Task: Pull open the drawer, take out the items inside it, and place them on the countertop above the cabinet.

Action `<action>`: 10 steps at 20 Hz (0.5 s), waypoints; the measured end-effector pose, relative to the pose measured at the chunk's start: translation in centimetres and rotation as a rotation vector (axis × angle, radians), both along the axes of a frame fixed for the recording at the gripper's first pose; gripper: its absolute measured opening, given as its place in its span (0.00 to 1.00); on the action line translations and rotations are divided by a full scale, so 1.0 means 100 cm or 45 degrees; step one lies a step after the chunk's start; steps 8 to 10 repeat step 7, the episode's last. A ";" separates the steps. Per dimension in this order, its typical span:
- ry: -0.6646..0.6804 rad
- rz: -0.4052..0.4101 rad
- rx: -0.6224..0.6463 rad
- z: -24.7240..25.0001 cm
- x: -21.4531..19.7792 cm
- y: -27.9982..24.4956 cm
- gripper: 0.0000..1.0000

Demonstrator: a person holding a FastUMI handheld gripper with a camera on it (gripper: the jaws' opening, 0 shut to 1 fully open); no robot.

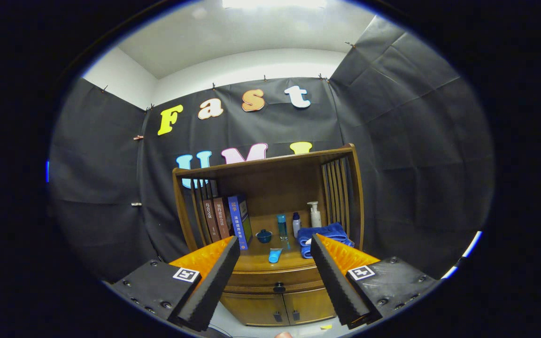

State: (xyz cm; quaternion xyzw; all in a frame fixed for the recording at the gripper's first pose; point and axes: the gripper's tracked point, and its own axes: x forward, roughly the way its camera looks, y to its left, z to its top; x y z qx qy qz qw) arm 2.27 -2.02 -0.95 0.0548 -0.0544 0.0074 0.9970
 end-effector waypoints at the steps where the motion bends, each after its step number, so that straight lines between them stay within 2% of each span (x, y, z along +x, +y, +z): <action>1: -0.003 -0.003 -0.003 0.001 0.000 -0.001 0.99; 10: -0.015 -0.011 -0.012 0.002 -0.003 -0.002 0.99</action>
